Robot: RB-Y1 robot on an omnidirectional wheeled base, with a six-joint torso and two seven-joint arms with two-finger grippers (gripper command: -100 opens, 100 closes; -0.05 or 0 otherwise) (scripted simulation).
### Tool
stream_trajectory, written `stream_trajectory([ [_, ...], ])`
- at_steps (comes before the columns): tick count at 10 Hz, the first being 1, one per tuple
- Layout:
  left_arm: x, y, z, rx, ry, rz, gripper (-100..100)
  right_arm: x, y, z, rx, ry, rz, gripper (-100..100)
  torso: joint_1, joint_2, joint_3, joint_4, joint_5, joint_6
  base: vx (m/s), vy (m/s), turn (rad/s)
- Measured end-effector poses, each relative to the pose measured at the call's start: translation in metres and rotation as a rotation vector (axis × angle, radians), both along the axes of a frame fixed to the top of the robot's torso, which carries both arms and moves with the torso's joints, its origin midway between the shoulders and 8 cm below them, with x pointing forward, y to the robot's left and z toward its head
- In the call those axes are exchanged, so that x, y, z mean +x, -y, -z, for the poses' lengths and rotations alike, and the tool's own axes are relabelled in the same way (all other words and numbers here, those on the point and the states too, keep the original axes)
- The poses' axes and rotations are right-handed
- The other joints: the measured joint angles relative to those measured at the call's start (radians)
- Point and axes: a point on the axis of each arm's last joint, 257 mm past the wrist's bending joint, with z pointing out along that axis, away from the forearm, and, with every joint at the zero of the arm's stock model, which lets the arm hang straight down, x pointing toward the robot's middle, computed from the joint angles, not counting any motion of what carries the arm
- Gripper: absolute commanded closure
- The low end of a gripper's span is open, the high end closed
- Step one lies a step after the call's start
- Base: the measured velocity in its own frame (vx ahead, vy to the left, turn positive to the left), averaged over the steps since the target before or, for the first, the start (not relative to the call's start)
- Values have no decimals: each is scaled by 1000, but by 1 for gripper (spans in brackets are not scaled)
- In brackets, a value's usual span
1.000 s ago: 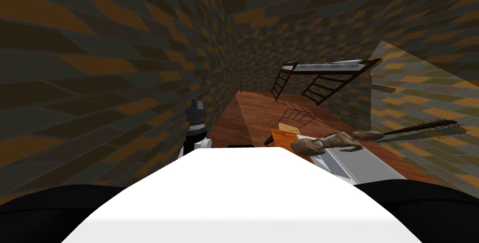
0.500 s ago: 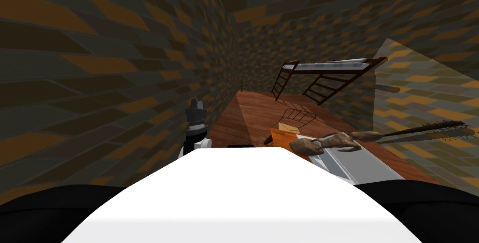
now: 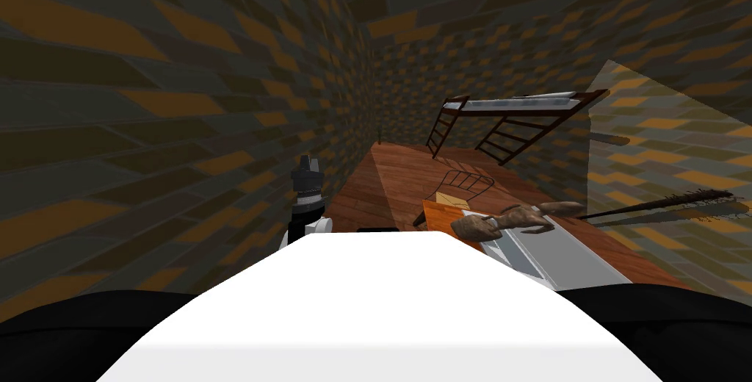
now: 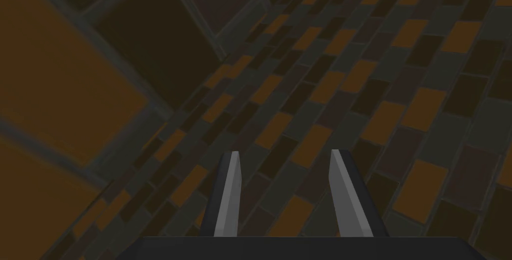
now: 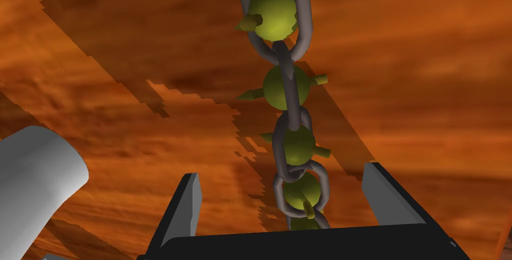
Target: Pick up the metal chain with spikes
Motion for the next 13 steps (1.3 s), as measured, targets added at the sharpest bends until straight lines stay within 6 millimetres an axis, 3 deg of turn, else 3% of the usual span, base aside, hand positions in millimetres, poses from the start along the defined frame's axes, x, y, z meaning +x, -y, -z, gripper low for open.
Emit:
stream_trajectory([
  [4,0,0,0,0,0,0,0,0,0,0,0,0,0,100,1,-1,-1,0,0,0,0,0,0],
  [5,0,0,0,0,0,0,0,0,0,0,0,0,0,0,1,-1,-1,0,0,0,0,0,0],
  [6,0,0,0,0,0,0,0,0,0,0,0,0,0,100,1,-1,-1,0,0,0,51,50,-45],
  [11,0,0,0,0,0,0,0,-10,2,-8,19,-5,-33,100,1,-1,-1,-1,1,0,19,17,-7],
  [13,0,0,0,0,0,0,0,-11,-8,-2,33,-13,-35,100,1,-1,-1,0,0,1,-2,-4,0],
])
